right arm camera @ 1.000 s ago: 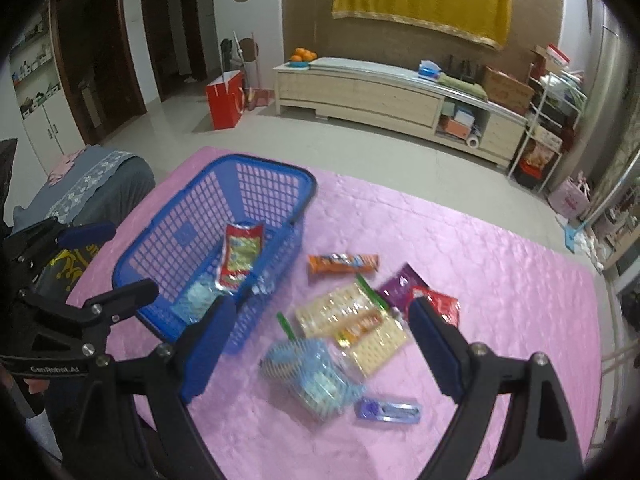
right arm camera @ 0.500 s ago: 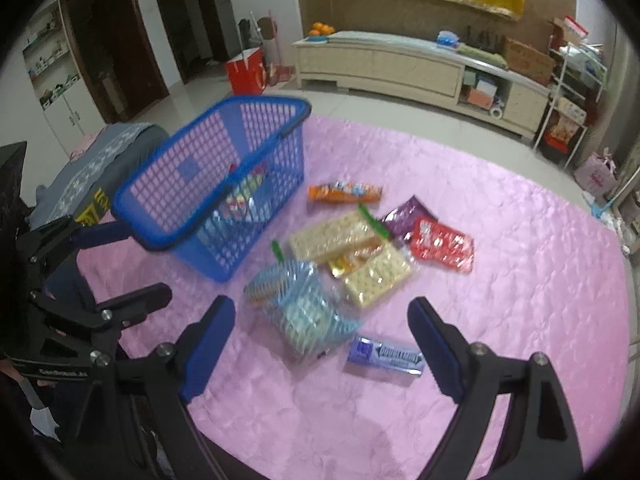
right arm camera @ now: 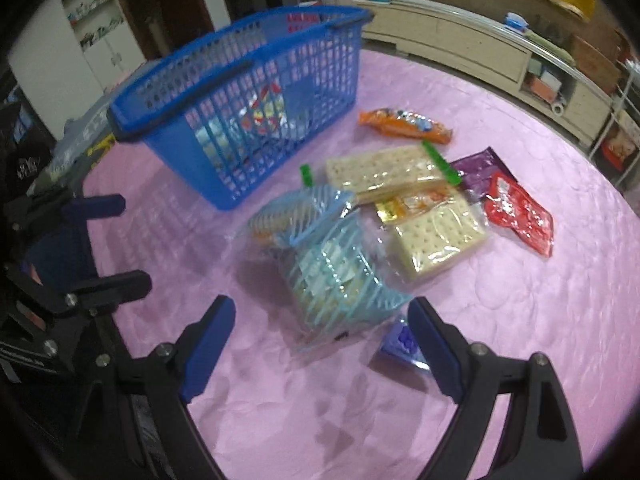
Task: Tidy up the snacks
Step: 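Grasp the blue-striped cracker bag with the right tool and lift it, then grasp the small blue bag of round cookies with the left tool, then carry the cookie bag into the basket and open the left tool while the right tool holds the cracker bag, then lower the cracker bag into the blue basket with the right tool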
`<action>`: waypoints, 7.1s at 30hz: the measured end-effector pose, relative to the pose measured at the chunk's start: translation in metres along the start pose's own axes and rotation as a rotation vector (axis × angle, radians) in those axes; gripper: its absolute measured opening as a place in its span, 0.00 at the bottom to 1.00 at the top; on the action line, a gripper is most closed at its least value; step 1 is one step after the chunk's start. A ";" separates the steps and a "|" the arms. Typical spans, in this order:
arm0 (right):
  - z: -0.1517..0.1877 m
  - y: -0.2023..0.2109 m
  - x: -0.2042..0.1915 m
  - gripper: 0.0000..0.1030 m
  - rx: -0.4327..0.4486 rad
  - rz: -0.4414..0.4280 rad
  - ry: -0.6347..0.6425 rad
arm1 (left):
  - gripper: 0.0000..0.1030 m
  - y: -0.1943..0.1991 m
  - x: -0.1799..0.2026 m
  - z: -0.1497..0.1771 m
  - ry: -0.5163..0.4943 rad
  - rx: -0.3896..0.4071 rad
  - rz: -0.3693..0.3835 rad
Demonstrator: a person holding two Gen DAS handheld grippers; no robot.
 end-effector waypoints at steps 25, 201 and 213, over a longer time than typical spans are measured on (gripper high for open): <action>0.005 -0.041 -0.017 0.59 -0.109 0.067 0.247 | 0.82 -0.023 -0.005 0.008 0.017 -0.031 0.041; -0.169 0.026 -0.089 0.61 0.102 0.214 -0.047 | 0.75 0.062 -0.164 -0.108 0.003 0.191 -0.093; -0.156 0.050 -0.078 0.81 0.126 0.245 -0.081 | 0.75 0.075 -0.152 -0.101 -0.010 0.203 -0.083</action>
Point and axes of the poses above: each gripper's, at about its wrist camera, not at the fingertips, and y roughly against the way its jaws point, x to its right, z to its underside, the point moved 8 cm from there along -y, roughly the way its jaws point, and after that the axes turned 6 degrees about -x, right-handed, at the moved point
